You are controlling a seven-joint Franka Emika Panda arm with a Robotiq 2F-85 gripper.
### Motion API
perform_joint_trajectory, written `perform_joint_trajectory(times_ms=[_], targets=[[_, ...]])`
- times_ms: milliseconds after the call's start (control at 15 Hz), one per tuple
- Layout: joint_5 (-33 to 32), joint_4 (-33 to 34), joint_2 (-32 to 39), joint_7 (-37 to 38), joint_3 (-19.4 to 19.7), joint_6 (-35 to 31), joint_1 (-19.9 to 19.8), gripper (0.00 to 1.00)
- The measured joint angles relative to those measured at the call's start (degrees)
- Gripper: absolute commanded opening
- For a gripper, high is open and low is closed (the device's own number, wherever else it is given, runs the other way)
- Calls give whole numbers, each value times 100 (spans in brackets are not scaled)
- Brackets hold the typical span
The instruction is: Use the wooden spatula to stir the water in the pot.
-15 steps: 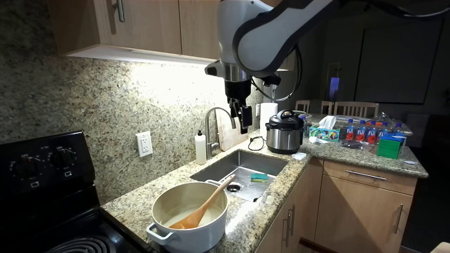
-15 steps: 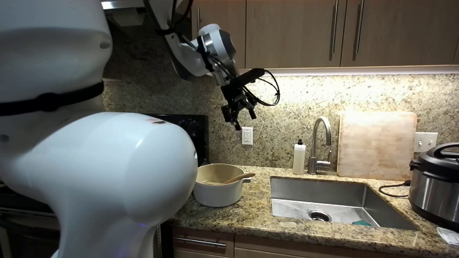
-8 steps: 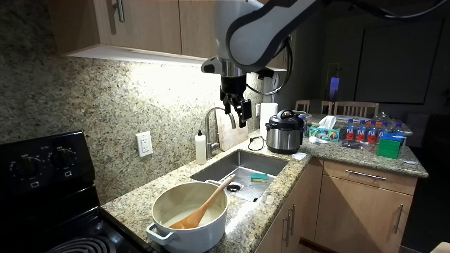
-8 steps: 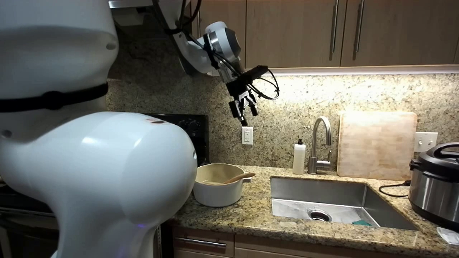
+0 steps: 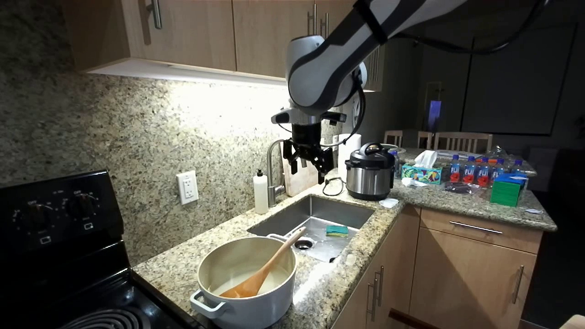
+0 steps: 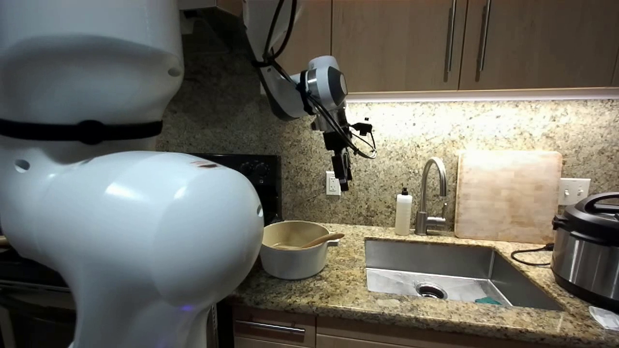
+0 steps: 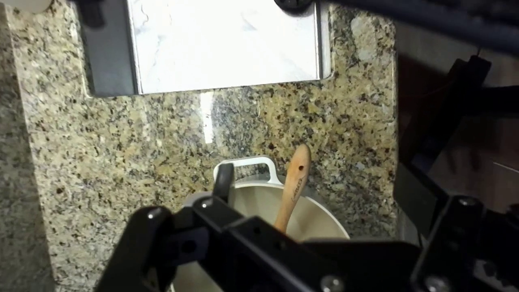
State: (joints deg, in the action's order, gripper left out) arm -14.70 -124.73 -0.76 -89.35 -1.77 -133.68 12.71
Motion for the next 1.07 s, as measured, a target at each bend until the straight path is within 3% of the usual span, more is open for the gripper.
perform_joint_trajectory(times_ms=[200, 533, 1067], targets=[[84, -6, 209, -488, -66, -313, -149, 100], [740, 71, 728, -607, -324, -888, -217, 100], [1162, 525, 1667, -97, -527, -486, -441, 100]])
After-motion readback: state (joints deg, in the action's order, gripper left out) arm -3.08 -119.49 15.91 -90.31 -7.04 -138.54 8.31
